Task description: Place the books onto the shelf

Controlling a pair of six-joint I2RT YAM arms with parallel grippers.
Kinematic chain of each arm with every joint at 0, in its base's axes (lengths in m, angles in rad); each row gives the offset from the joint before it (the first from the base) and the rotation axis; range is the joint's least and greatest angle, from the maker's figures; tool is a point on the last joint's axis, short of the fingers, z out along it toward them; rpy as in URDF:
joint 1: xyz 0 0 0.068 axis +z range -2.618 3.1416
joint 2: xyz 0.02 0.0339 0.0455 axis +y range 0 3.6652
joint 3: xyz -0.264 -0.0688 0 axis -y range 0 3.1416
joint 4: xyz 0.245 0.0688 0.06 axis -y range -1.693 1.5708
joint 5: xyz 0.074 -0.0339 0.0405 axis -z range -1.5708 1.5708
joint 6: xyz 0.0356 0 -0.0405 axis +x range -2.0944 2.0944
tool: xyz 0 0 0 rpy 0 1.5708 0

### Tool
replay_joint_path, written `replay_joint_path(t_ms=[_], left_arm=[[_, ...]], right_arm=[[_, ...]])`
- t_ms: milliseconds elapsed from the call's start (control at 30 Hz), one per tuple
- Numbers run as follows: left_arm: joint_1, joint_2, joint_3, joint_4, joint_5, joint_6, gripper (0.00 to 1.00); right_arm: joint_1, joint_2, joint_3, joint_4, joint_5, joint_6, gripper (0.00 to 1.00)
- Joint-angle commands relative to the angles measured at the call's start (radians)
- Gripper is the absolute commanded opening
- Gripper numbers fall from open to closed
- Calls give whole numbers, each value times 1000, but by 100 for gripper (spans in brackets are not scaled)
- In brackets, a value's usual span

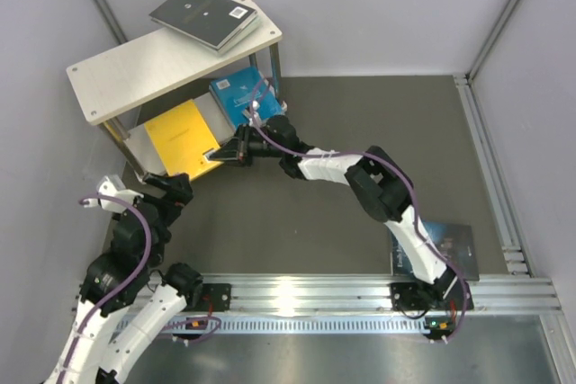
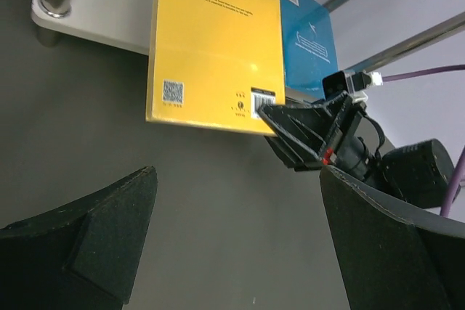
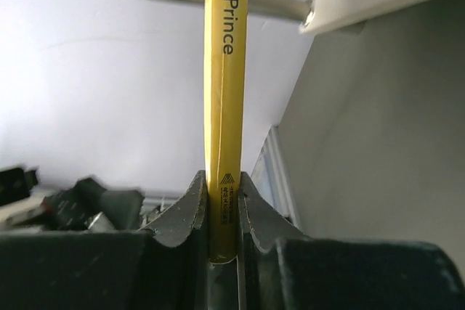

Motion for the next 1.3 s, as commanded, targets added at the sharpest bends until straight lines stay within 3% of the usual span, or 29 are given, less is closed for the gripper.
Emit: replay_joint_path(t_ms=[0,133,233,500,600,633,700,733,767,800,867,967,1267], left_arm=[[-2,23,41,-79,-65,61,99],[-2,-11,32,-27,-29,124,98],[-2,-43,28,-19,-36,132,98],[-2,-38,34,-30,16,149,99],[-2,-37,23,-15,30,141,98],[-2,-38,23,-8,37,142,98],[-2,-35,21,4,54,167,98],[-2,-32,21,5,57,167,98],[-2,-32,23,5,57,167,97],[-2,-31,23,5,57,167,97],[-2,-26,23,4,59,165,97],[-2,-23,20,1,62,159,97],[-2,-23,-11,21,73,147,97]], right_arm=[[30,89,233,-100,55,-105,0],[38,233,541,-305,88,-161,0],[39,333,693,-364,114,-166,0],[48,471,845,-393,182,-143,3],[61,502,871,-392,194,-134,18],[70,502,871,-393,200,-141,34],[79,497,870,-407,206,-161,46],[84,491,859,-419,213,-186,57],[91,473,852,-424,219,-198,77],[93,460,842,-429,223,-209,83],[96,416,795,-429,228,-240,90],[97,341,707,-430,236,-276,94],[90,167,437,-498,265,-372,96]])
